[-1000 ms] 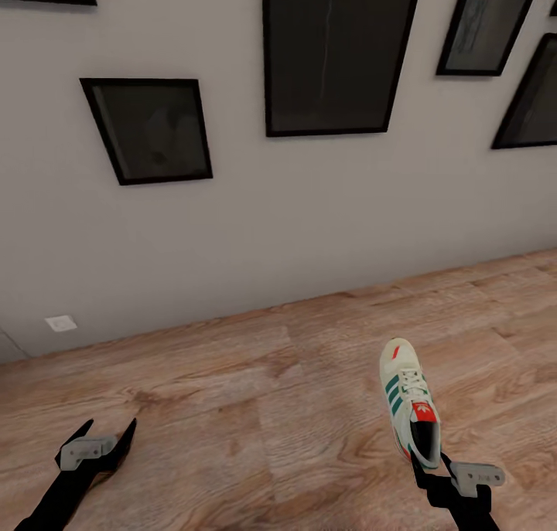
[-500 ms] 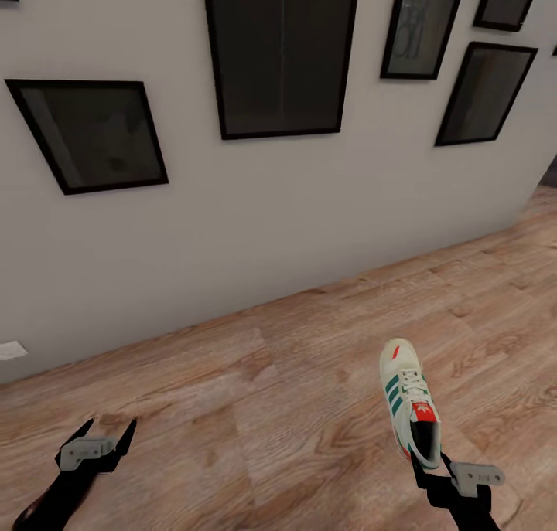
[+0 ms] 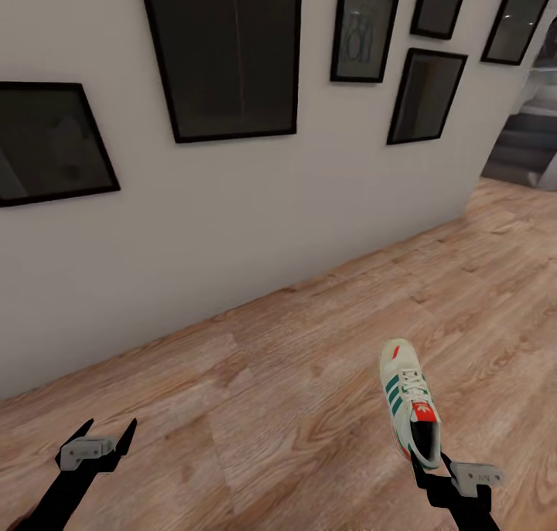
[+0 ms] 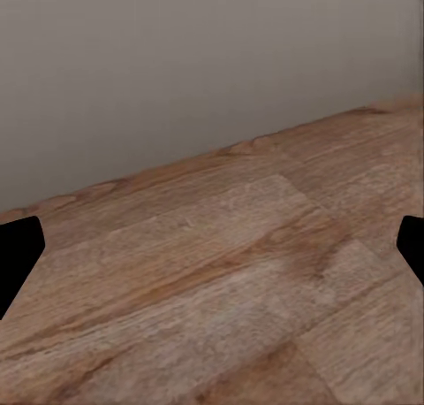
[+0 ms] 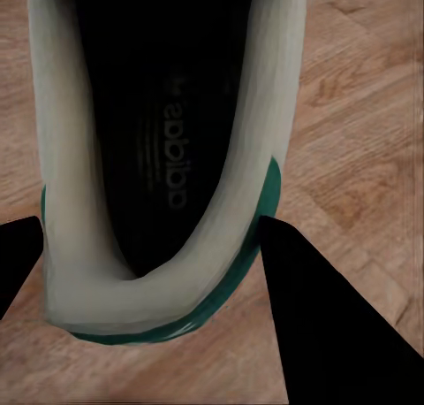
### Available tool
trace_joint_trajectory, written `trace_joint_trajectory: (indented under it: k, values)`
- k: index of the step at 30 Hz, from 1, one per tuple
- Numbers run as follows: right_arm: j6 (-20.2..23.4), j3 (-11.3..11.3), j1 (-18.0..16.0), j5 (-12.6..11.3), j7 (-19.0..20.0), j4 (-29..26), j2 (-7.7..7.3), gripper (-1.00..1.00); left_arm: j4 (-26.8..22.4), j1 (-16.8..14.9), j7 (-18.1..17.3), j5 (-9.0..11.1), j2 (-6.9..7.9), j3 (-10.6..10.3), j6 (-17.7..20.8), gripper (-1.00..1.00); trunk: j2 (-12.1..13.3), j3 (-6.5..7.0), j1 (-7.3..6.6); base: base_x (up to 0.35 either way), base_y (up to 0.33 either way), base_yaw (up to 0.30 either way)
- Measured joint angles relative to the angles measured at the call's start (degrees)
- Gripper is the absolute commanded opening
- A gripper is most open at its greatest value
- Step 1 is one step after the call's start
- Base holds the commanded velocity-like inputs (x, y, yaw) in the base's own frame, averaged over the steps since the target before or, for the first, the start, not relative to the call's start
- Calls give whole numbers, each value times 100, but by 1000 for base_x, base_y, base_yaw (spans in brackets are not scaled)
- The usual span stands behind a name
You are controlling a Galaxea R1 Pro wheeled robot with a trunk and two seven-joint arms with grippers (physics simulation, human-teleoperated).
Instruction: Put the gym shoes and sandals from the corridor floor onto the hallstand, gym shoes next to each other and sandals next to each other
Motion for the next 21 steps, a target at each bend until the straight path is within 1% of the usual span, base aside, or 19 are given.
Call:
trace_joint_trajectory:
  k: [13,17,21]
  values:
    - [0,-4,0,0,0,0,3,-100,0,0,0,0,0,0,0,100,0,29,0,0,0,-275]
    - [0,-5,0,-1,0,-1,4,-100,0,0,0,1,0,0,0,100,0,35,0,0,0,-168]
    - [0,-7,0,-1,0,-1,1,-100,0,0,0,1,0,0,0,100,0,38,0,-5,16,-91]
